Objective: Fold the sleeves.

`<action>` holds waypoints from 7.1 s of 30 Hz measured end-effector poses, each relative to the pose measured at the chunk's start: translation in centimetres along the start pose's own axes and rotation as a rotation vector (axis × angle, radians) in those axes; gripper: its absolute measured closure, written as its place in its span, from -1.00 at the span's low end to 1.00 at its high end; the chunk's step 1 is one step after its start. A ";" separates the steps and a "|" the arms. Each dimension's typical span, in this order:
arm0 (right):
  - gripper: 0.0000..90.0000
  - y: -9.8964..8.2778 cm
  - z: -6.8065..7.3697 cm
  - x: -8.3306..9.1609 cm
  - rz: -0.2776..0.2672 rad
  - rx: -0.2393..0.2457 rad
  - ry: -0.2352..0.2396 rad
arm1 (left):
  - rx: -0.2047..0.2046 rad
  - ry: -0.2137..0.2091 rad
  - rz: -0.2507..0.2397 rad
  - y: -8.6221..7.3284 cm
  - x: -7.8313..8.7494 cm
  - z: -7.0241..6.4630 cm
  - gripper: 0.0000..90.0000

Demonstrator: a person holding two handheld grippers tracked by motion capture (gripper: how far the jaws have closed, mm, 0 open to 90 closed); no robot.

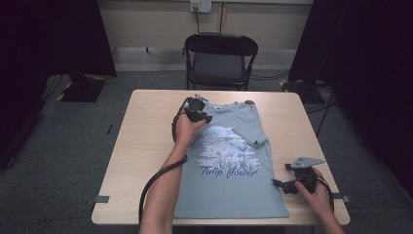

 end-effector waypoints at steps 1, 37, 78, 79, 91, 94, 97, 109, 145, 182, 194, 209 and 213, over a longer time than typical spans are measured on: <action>-0.75 0.0 0.0 0.0 0.000 0.001 0.000 | 0.008 -0.004 -0.013 0.1 0.1 0.0 0.35; -0.75 0.0 0.0 0.0 0.000 0.000 0.000 | 0.001 -0.013 -0.062 -2.2 3.6 1.8 -0.65; -0.75 0.0 0.0 0.0 0.000 0.001 0.000 | -0.010 -0.046 -0.048 -6.2 5.6 2.8 -0.64; -0.75 0.0 0.0 0.0 0.000 0.001 0.000 | -0.007 -0.045 -0.049 -6.3 5.6 2.8 -0.64; -0.75 0.0 0.0 0.0 0.000 0.000 -0.001 | -0.006 -0.052 -0.049 -7.4 5.9 2.9 -0.64; -0.75 0.0 0.0 0.0 0.000 0.001 0.000 | 0.001 -0.052 -0.051 -7.6 6.2 3.0 -0.64; -0.75 0.0 0.0 0.0 0.000 0.001 -0.001 | -0.003 -0.051 -0.052 -7.9 6.4 3.1 -0.63; -0.75 0.0 0.0 0.0 0.000 0.001 -0.001 | 0.001 -0.061 -0.051 -9.3 7.2 3.4 -0.63; -0.75 0.0 0.0 0.0 0.000 0.001 -0.001 | 0.019 -0.081 -0.049 -12.6 8.3 3.6 -0.62; -0.75 0.0 0.0 0.0 0.000 0.001 -0.001 | 0.021 -0.084 -0.040 -15.2 9.8 4.1 -0.62; -0.75 0.0 0.0 0.0 -0.001 0.001 -0.001 | 0.022 -0.087 -0.038 -16.4 10.3 4.3 -0.61; -0.75 0.0 0.1 0.0 -0.001 0.000 -0.003 | 0.002 -0.076 -0.021 -17.7 10.6 4.2 -0.61; -0.75 0.0 0.1 0.0 -0.001 0.000 -0.004 | -0.004 -0.065 -0.014 -18.1 10.8 4.3 -0.61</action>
Point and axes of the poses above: each handheld gripper's, and its own axes: x roughly backward along the jaws, y roughly out of its top, z roughly to its left, the point moved 5 cm from there along -x, roughly forward along the jaws, and after that the axes turned 9 degrees about y, right-handed, at the moved point
